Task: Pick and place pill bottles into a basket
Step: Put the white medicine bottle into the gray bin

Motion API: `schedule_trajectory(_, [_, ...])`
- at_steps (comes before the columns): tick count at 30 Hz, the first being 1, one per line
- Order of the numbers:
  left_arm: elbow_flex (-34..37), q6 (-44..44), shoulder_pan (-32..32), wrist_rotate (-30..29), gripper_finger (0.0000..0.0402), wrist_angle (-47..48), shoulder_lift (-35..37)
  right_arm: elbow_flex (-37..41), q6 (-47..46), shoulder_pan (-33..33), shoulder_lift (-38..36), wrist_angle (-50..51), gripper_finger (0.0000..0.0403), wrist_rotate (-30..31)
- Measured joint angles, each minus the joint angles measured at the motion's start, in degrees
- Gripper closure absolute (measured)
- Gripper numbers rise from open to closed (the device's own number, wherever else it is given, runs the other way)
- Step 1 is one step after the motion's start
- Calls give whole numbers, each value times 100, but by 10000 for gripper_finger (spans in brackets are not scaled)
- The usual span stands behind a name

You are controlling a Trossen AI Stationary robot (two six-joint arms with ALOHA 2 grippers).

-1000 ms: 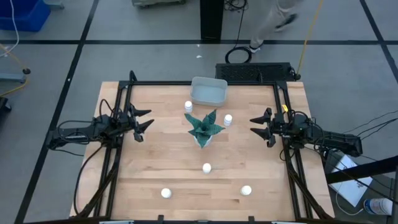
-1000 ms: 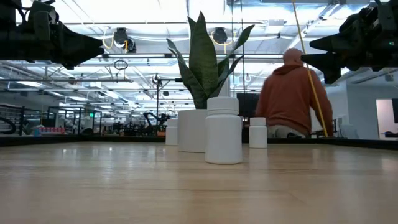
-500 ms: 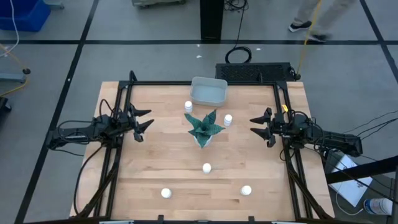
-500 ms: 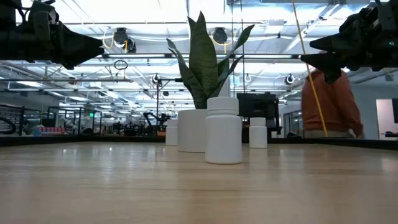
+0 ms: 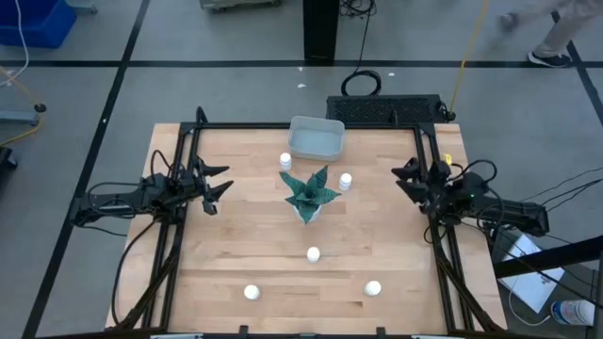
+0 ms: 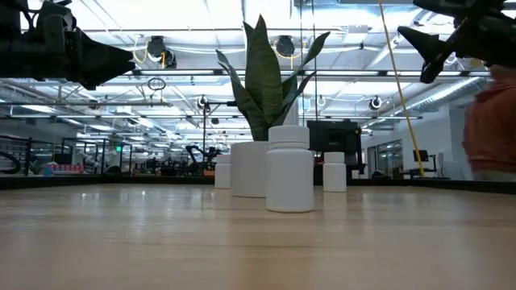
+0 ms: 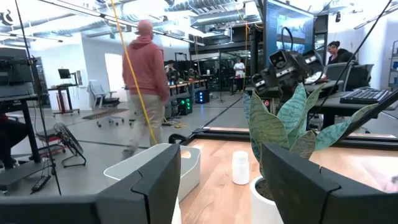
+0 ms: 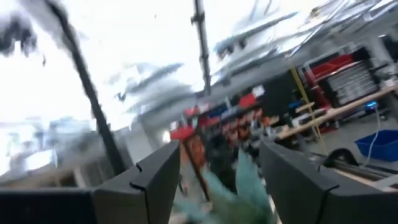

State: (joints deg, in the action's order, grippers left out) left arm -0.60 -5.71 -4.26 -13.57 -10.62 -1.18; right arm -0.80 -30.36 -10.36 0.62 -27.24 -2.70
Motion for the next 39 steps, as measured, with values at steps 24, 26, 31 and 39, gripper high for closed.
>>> schedule_trajectory(24, [0,1,0,-1,174,2,1,-1711,739,-1,3192,2134,199,418])
schedule_trajectory(26, [0,0,-1,0,174,3,1,-2143,1035,-3,3685,2664,200,436])
schedule_trajectory(31, [-2,0,-1,-1,174,5,1,-3199,2061,-3,4678,4099,200,462])
schedule_trajectory(39, [0,0,1,0,174,5,1,-4051,2567,-69,5750,4763,166,1700])
